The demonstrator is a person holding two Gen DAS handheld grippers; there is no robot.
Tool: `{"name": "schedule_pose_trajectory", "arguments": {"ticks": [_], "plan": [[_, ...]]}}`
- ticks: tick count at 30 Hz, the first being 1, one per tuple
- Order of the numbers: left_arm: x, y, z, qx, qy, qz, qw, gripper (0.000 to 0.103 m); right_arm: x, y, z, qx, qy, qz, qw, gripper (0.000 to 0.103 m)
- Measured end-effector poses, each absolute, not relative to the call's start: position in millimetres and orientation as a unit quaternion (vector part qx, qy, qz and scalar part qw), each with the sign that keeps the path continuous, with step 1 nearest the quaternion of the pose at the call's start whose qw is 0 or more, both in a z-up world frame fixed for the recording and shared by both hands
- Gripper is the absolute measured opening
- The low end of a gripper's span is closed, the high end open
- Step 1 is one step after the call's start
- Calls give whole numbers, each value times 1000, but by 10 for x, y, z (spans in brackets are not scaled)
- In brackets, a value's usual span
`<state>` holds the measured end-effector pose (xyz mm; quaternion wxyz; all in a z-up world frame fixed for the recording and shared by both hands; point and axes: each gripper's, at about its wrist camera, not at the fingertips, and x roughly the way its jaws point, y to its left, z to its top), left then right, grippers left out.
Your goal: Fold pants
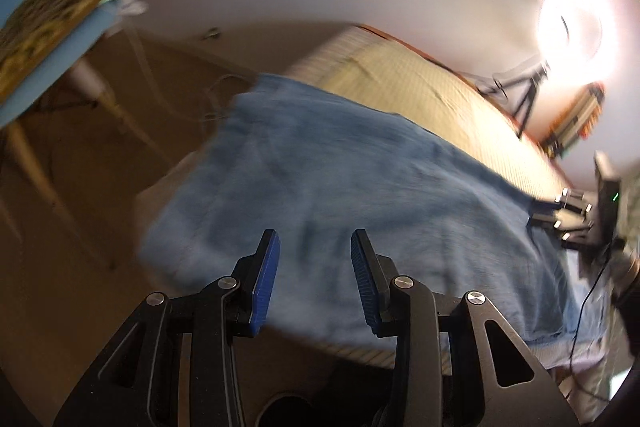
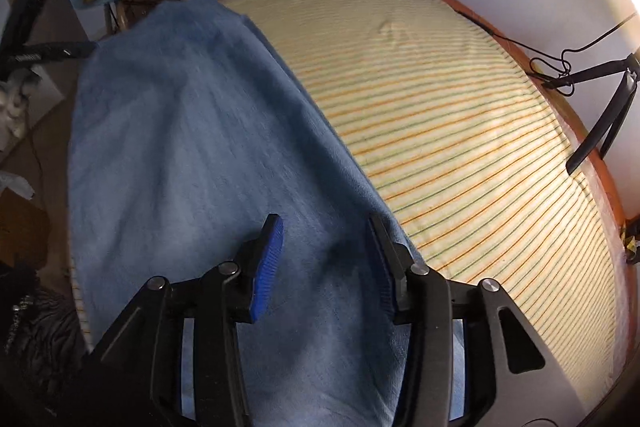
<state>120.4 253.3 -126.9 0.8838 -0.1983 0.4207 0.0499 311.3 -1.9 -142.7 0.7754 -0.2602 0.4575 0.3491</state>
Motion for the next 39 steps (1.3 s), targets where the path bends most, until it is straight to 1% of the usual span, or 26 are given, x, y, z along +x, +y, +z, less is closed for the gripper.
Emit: {"name": "schedule_pose_trajectory", "arguments": {"ticks": [2,5,6,11,14,18,20,23,28,31,35,39], "plan": [[1020,2727,-1273,-228,416,67,878,49,3168,20,-1522,-265,467,335,774,44],[782,2996,-1336,-289,407,80,863,51,3189,1,-1474,-242,468,325,785,44],[722,3077,-1375,-311,405,81,856,55,3176,-9,-1434,-231,467,322,790,44],[593,3233,-1578,-400,375,64,834,55,2959,-139,-1154,-170,450,320,816,46],[664,3250,-1714,-437,363,46,822,55,2765,-250,-989,-134,437,315,831,50],[779,3321,-1886,-480,355,34,802,55,2538,-421,-824,-112,427,302,845,50],[823,3360,-1945,-494,358,49,790,54,2432,-487,-740,-102,421,294,852,50],[825,3387,-1910,-505,343,50,791,53,2342,-550,-684,-91,419,287,856,50],[822,3350,-1782,-486,335,48,806,53,2254,-436,-727,-96,427,288,852,50],[804,3363,-1895,-489,345,65,799,55,2217,-334,-736,-92,429,299,847,50],[803,3352,-2100,-511,347,66,784,56,2147,-195,-727,-102,426,314,842,50],[848,3263,-2058,-503,328,59,797,53,2092,-136,-718,-114,423,315,842,50]]}}
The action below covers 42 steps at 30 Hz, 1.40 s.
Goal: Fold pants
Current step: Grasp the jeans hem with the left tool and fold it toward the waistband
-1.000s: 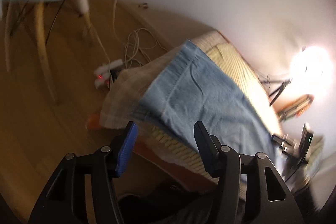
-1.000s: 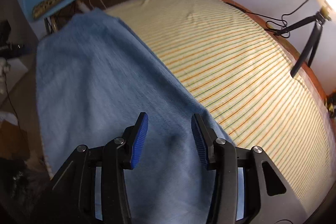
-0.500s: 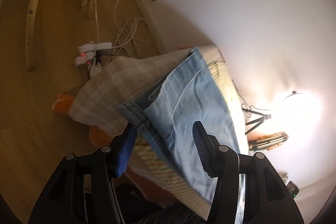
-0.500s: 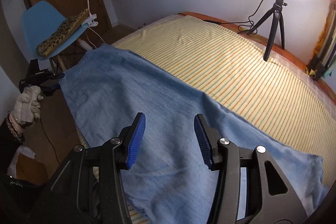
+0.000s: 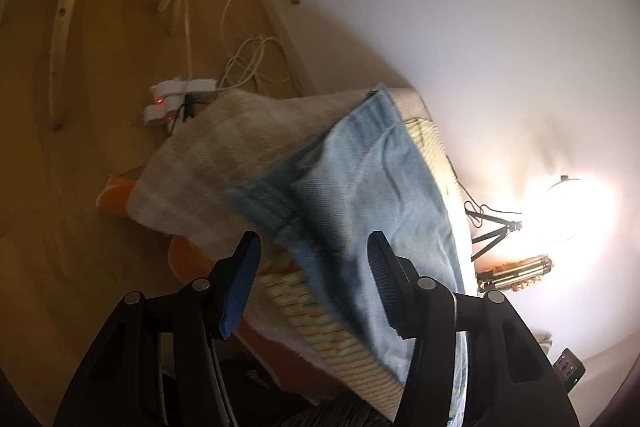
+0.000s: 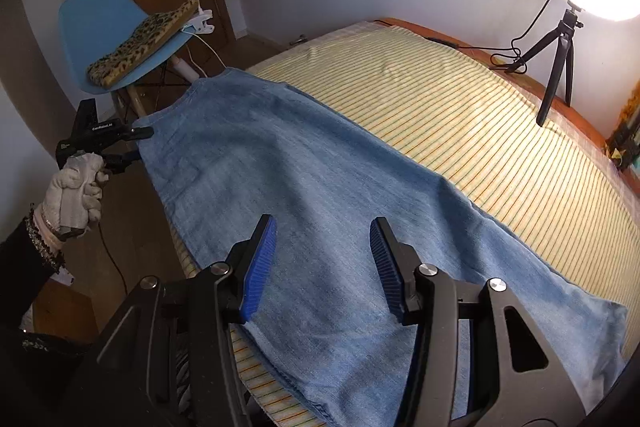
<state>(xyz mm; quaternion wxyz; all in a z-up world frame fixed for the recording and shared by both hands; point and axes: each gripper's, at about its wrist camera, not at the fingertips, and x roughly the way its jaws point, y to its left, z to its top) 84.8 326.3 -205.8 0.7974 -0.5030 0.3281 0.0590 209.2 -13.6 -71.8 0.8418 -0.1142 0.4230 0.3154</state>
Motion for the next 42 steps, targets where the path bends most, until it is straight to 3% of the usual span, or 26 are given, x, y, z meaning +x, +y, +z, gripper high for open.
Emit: {"name": "schedule_pose_trajectory", "arguments": {"ticks": [2,6,9,21,22,25,34,42], "plan": [[877,3236,-2004,-501,320,69,801,47,2079,-149,-716,-111,423,314,843,50],[872,3225,-1881,-499,304,103,805,17,2070,-202,-739,-107,426,305,845,50],[887,3166,-1752,-470,303,116,821,11,2065,-238,-768,-104,429,302,845,50],[1396,2134,-972,-214,282,26,935,8,2192,-299,-745,-53,438,298,847,51],[1446,1972,-964,-189,287,7,939,8,2227,-299,-732,-46,439,297,847,52],[1540,1549,-1024,-137,305,-46,941,8,2384,-307,-708,-12,446,294,845,70],[1557,840,-1276,-36,349,-129,927,8,3080,-98,-897,129,493,347,787,70],[1506,722,-1306,-32,344,-129,929,8,3306,1088,-692,10,504,440,743,70]]}}
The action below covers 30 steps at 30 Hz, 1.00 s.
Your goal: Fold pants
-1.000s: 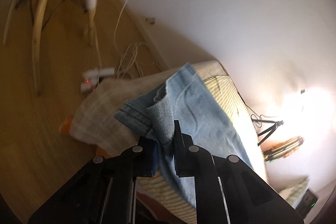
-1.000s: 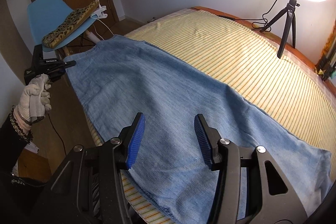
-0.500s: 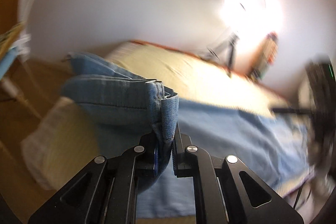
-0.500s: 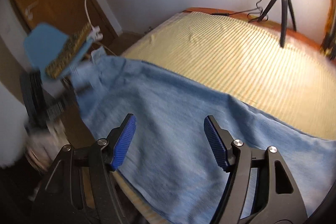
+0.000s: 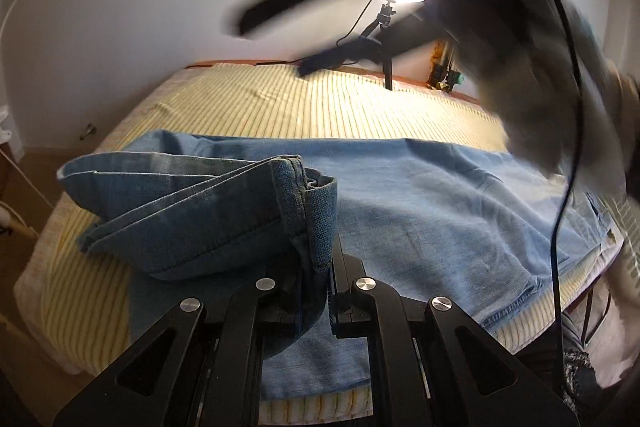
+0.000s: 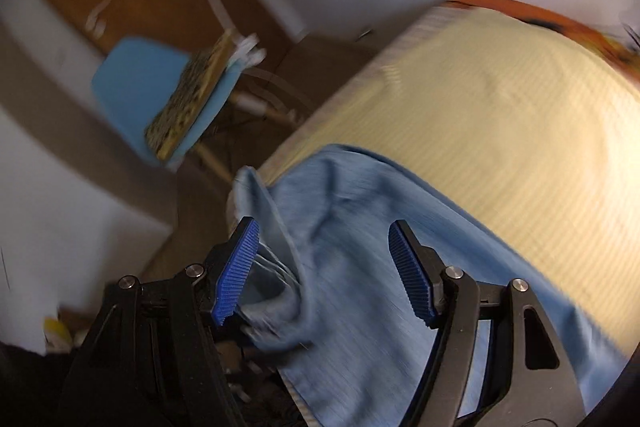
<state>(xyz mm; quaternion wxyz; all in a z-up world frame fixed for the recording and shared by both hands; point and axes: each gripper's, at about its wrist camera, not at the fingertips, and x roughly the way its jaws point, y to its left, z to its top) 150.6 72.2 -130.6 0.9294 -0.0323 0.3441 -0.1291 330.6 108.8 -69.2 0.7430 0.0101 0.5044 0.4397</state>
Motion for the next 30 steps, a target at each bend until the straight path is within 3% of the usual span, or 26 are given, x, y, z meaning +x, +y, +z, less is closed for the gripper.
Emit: {"name": "schedule_pose_trajectory", "arguments": {"ticks": [8,17,19,22,30], "plan": [[1328,662,-1463,-45,338,-118,933,8,3233,2219,-846,-148,550,459,682,70],[1256,582,-1502,-18,330,-121,936,8,3165,2730,-1551,-250,610,356,662,69],[1252,607,-1502,-16,330,-122,936,8,3160,2705,-1599,-254,602,350,672,41],[1224,605,-1480,-5,327,-124,937,8,3262,2540,-1554,-196,610,364,677,11],[1146,388,-1278,30,307,-156,938,8,3426,1417,-1073,26,571,406,713,8]]}}
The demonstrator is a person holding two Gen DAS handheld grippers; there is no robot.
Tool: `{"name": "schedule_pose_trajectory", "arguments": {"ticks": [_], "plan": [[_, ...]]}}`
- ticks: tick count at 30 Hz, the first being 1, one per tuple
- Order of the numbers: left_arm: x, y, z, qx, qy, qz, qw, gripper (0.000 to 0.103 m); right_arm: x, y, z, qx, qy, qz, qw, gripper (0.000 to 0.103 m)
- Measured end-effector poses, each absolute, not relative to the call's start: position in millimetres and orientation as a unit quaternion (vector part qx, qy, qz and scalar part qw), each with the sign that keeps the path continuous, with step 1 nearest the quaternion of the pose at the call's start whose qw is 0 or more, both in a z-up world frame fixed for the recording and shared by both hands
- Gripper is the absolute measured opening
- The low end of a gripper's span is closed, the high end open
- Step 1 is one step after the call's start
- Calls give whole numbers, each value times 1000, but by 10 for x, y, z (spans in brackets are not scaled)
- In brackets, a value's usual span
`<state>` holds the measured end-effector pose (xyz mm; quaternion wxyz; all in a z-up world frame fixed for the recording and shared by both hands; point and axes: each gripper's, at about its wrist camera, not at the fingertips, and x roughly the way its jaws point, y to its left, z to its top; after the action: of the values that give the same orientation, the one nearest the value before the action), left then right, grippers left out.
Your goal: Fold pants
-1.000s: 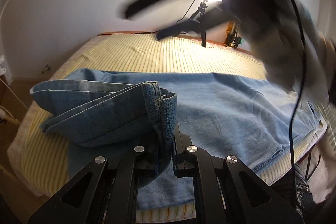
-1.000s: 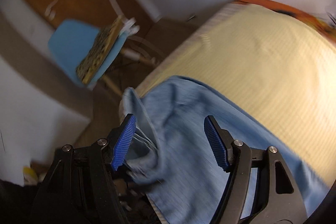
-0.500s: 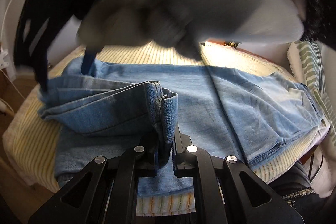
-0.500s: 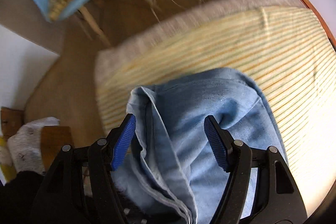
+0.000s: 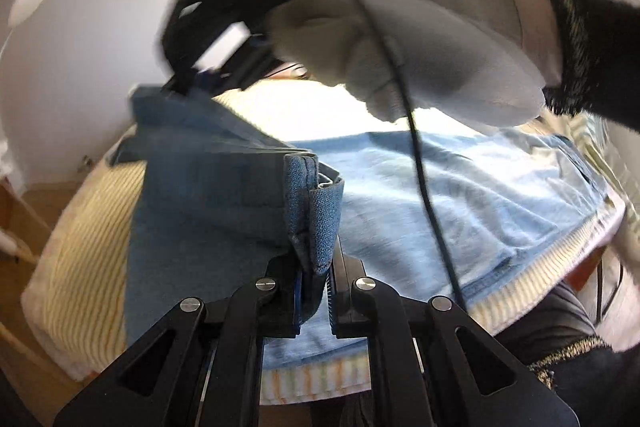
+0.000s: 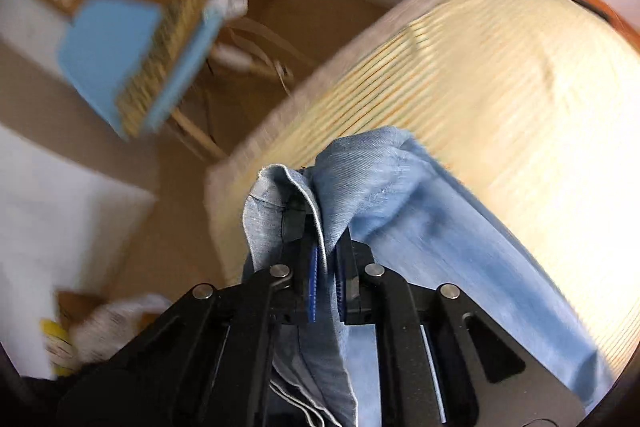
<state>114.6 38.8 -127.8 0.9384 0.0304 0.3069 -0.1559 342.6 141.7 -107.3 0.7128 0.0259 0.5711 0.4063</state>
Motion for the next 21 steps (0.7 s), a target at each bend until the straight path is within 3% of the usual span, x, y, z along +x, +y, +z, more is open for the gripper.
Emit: {"name": "schedule_pose_trajectory", "arguments": {"ticks": [3,7,9,11,16,17,21], "plan": [[1143,197,-1270,56,312,-191,929,7,3544,675,-1076,124,552,398,722,8],[1117,-150,-1397,113,330,-240,906,7,3554,9,-1244,156,575,338,728,17],[1101,-246,-1427,130,334,-256,898,7,3481,-191,-1292,170,580,330,725,27],[1070,-306,-1433,140,337,-265,893,7,3403,-353,-1285,196,566,339,726,46],[1006,-280,-1404,128,344,-267,891,7,3345,-716,-1330,304,540,364,696,58],[996,-286,-1408,133,345,-267,890,7,3343,-778,-1315,305,539,364,695,62],[950,-303,-1451,152,348,-263,887,7,3298,-583,-1258,242,557,346,715,64]]}}
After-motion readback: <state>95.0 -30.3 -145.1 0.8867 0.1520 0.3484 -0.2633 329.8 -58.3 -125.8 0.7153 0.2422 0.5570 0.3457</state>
